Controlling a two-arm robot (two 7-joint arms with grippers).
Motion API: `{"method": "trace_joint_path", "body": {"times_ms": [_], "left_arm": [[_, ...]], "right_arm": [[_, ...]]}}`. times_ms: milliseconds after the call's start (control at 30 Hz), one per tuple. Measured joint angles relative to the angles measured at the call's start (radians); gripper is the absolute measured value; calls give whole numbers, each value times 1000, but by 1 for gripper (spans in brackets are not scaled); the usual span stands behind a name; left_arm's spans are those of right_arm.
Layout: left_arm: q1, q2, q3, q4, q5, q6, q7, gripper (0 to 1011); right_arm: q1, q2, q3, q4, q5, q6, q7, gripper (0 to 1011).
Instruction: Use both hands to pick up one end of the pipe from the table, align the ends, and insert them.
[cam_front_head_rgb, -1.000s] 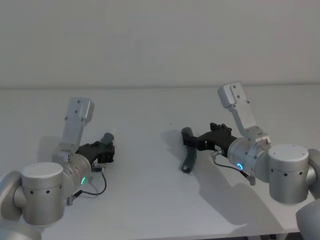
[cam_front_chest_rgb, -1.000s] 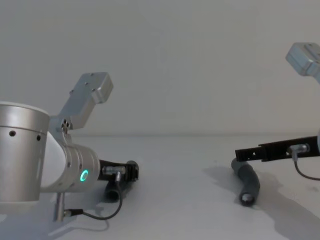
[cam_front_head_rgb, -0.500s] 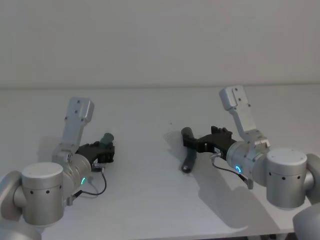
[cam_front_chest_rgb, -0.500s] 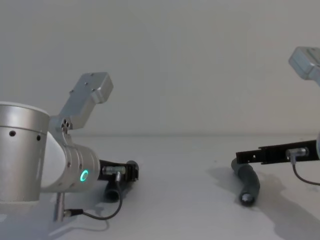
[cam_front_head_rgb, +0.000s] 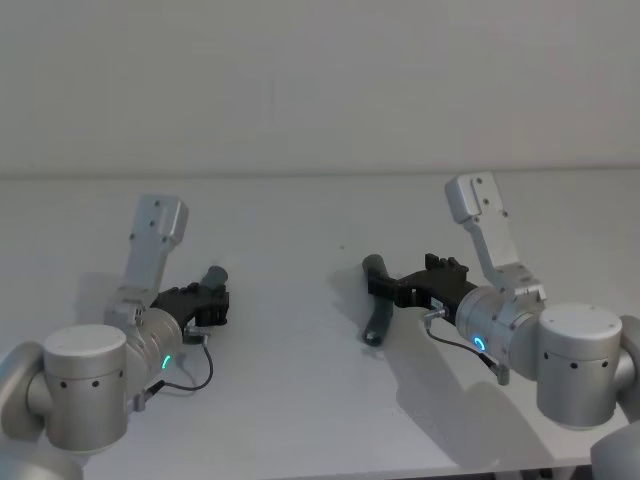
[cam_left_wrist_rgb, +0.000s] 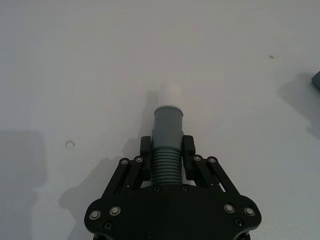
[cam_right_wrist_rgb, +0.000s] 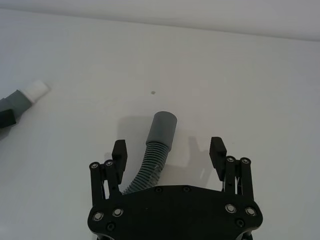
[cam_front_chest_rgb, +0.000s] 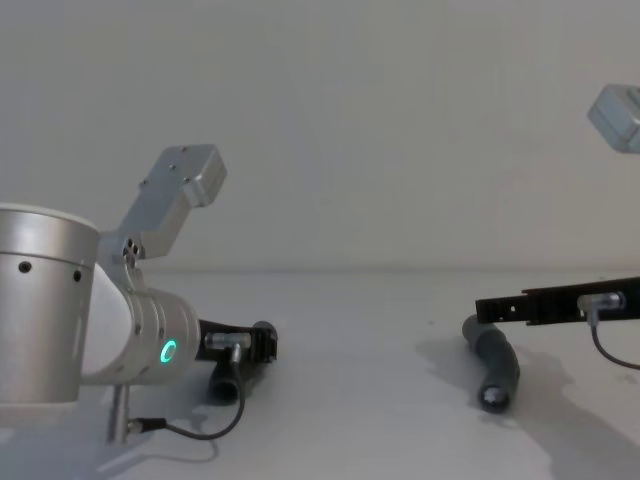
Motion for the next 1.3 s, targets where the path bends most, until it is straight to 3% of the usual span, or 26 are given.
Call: {"method": "trace_joint_path", "body": {"times_ms": [800, 1300], "left_arm": [[0, 0, 0, 0, 0, 0, 0, 329], [0, 0, 0, 0, 0, 0, 0, 329]], "right_arm": [[-33, 2, 12, -63, -17, 7, -2, 1006], [1, -39, -9, 3, -27, 12, 0, 1006]]}}
